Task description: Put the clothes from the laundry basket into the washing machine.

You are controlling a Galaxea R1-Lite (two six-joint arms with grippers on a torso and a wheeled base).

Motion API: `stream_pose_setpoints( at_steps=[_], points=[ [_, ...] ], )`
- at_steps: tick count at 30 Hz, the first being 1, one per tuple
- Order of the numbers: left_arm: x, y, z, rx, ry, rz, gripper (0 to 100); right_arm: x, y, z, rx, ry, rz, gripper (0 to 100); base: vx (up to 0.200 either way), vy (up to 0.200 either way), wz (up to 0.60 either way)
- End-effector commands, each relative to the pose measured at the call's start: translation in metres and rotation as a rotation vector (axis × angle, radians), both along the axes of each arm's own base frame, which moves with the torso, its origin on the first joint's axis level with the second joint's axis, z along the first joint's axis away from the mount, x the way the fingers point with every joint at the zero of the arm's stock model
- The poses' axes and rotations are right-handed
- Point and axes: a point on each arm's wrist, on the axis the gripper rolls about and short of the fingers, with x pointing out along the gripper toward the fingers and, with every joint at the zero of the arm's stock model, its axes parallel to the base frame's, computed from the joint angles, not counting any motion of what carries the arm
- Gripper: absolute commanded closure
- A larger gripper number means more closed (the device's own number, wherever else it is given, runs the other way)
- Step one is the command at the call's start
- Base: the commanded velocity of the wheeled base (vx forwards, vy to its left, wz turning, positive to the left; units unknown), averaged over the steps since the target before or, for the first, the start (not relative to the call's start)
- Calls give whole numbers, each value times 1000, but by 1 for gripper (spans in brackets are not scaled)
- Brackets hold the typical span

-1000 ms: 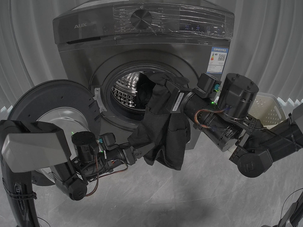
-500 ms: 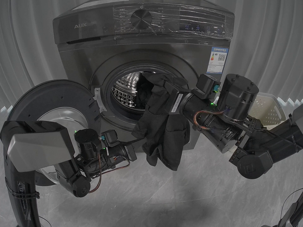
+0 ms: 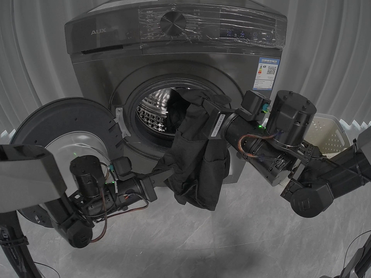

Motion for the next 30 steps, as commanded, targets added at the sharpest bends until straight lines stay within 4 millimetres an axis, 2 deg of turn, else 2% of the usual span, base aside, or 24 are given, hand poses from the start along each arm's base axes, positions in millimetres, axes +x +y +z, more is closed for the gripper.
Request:
stream_pose_setpoints(
  at_steps=[1, 2, 4, 17, 18, 20, 25, 27, 28, 30],
  points=[
    [-41, 21, 40, -41, -71, -61, 100, 2, -2, -1, -3, 2, -6, 100, 0, 0, 0],
    [-50, 26, 46, -47, -84, -90, 100, 3, -1, -4, -7, 8, -9, 100, 0, 0, 0],
    [-54, 27, 48, -48, -86, -95, 100, 3, 0, -4, -7, 8, -7, 100, 0, 0, 0],
    [-54, 27, 44, -41, -73, -100, 100, -1, 3, -4, -7, 10, 4, 100, 0, 0, 0],
    [-53, 27, 41, -36, -62, -98, 0, -1, 3, -4, -7, 10, 4, 100, 0, 0, 0],
    [-51, 26, 38, -32, -52, -98, 0, -1, 3, -4, -7, 10, 4, 100, 0, 0, 0],
    [-35, 20, -1, 34, 68, -78, 0, -2, 3, -1, 2, -2, 6, 100, 0, 0, 0],
    [-35, 20, -3, 38, 75, -78, 0, -2, 2, -1, 2, -4, 8, 100, 0, 0, 0],
    [-29, 17, -21, 66, 123, -78, 0, -3, 2, 0, 2, -6, 14, 100, 0, 0, 0],
    [-24, 16, -30, 86, 133, -75, 0, -4, 1, 0, 2, -6, 18, 100, 0, 0, 0]
  ],
)
